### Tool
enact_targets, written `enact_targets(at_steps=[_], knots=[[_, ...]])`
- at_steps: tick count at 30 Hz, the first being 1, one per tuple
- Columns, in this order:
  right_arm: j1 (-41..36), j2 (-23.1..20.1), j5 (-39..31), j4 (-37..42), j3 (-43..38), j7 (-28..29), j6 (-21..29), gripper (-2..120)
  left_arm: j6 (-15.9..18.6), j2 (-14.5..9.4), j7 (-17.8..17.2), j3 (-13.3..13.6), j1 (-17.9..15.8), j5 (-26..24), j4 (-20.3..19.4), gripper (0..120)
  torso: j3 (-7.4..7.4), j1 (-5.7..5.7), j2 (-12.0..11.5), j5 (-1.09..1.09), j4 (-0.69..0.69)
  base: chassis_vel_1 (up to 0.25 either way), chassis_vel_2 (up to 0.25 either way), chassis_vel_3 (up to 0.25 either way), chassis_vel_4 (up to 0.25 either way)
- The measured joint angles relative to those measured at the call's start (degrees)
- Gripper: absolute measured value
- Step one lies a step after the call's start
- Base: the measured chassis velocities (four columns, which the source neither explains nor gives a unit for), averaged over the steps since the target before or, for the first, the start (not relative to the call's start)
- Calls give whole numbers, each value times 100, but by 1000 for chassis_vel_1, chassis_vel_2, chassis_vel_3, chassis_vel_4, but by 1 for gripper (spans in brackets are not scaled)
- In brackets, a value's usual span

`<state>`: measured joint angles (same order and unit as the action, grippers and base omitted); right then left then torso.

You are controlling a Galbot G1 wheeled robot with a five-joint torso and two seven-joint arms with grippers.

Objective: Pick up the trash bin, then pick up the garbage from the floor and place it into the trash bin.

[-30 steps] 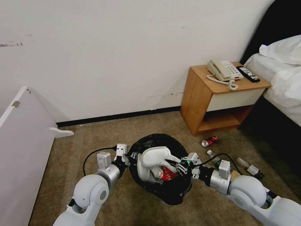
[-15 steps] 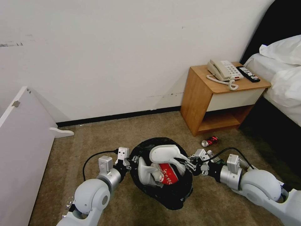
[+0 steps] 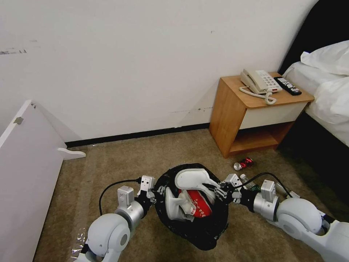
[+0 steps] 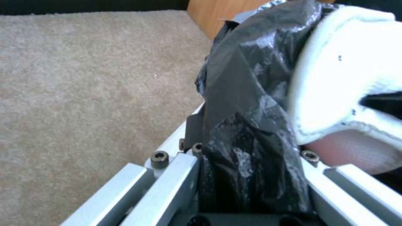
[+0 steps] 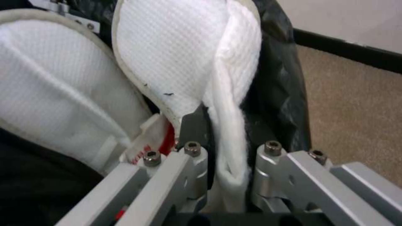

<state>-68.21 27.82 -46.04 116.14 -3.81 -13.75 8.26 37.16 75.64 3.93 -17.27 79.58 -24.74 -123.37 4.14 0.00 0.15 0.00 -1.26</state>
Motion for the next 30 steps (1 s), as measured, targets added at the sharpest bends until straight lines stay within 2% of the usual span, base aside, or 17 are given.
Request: enact_targets(at_steps=[11,14,15,18,19,20,21,22,23,24,25,27,30], knots=[[112,73,62,-37,179,-2,11,16,9,-2,8,37,-22,-8,-6,4,0,0,0,-1,0,0,0,0,0],[182,111,63,-37,257,-6,11,28,8,-2,1,41,-54,-29,-2,4,0,0,0,0,0,0,0,0,0],[182,111,63,-37,257,-6,11,28,8,-2,1,41,-54,-29,-2,4,0,0,0,0,0,0,0,0,0],[250,161,71,-42,339,-10,12,43,8,19,-10,65,-87,-58,35,4,0,0,0,-2,0,0,0,0,0],[250,161,71,-42,339,-10,12,43,8,19,-10,65,-87,-58,35,4,0,0,0,-2,0,0,0,0,0],[264,184,88,-55,369,-12,12,50,8,19,-13,62,-99,-76,43,4,0,0,0,0,0,0,0,0,0],[264,184,88,-55,369,-12,12,50,8,19,-13,62,-99,-76,43,4,0,0,0,0,0,0,0,0,0],[274,204,110,-71,391,-14,12,56,9,13,-16,59,-106,-110,46,4,0,0,0,-1,0,0,0,0,0],[274,204,110,-71,391,-14,12,56,9,13,-16,59,-106,-110,46,4,0,0,0,-1,0,0,0,0,0],[283,229,141,-95,414,-20,11,64,9,0,-19,54,-120,-139,50,4,0,0,0,-1,0,0,0,0,0],[283,229,141,-95,414,-20,11,64,9,0,-19,54,-120,-139,50,4,0,0,0,-1,0,0,0,0,0],[320,280,227,-140,459,-22,9,74,9,-8,-26,52,-141,-181,55,4,0,0,0,-1,0,0,0,0,0],[370,317,264,-163,495,-25,9,77,9,-11,-37,49,-159,-196,74,4,0,0,0,-1,0,0,0,0,0]])
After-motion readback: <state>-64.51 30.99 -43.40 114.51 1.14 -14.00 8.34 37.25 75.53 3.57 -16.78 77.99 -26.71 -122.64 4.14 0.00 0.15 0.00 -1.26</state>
